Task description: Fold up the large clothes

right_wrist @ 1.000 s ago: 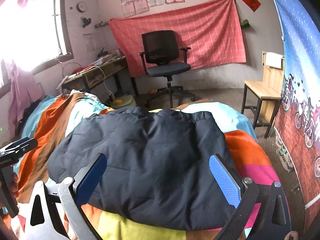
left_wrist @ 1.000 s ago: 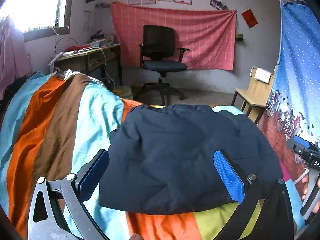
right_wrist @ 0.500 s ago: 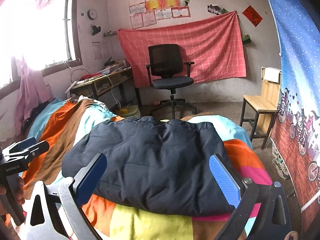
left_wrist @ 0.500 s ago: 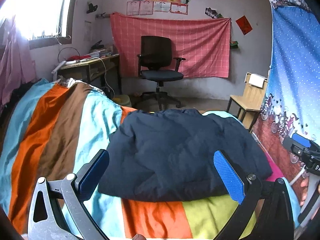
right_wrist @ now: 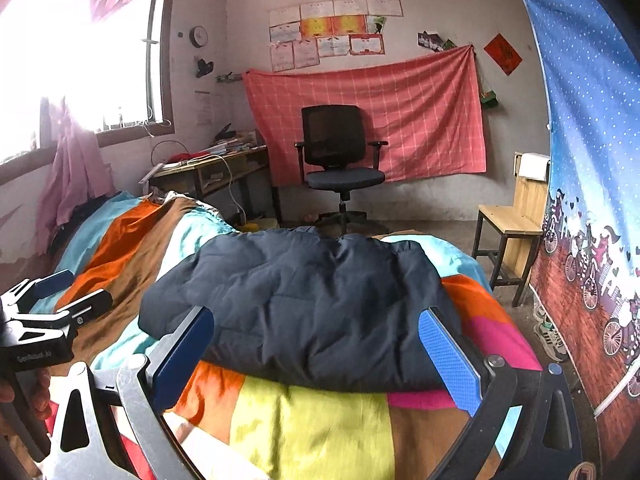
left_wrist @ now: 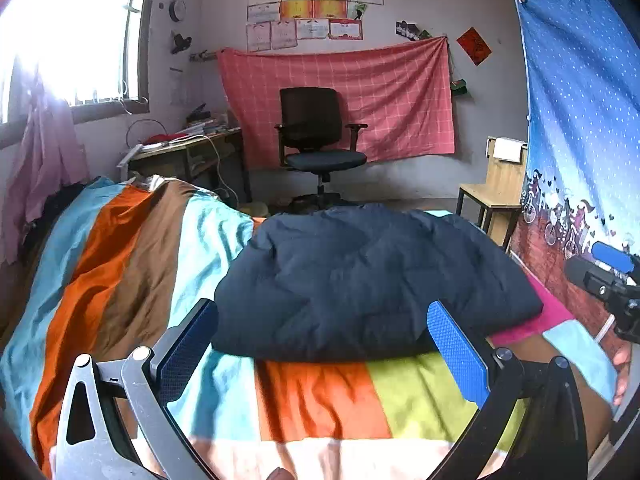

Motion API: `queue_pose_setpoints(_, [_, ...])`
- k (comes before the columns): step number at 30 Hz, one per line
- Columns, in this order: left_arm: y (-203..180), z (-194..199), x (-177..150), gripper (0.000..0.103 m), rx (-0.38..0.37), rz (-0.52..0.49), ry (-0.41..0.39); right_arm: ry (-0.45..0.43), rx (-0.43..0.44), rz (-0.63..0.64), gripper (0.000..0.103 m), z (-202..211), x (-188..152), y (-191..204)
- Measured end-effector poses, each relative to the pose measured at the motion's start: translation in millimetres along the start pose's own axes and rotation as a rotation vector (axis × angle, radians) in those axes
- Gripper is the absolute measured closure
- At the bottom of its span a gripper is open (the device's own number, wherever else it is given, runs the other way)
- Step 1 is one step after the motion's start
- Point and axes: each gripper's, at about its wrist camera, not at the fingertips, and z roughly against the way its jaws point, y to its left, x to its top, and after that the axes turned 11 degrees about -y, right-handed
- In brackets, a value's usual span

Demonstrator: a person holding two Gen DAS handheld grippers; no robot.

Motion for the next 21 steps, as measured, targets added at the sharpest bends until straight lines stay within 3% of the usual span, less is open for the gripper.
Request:
queue_pose_setpoints(13, [-3.5,10.5,-65.9,0.001,0.004,0.025,0.092,0.083,-0.019,-0.028,0.000,18.2,-57.8,1.4])
queue_pose_setpoints(21, [-6.1,8.4,-80.9,0.001,0.004,0.029,0.134,0.125,-0.013,-0.030,0.000,17.2,-74.6,-0.7])
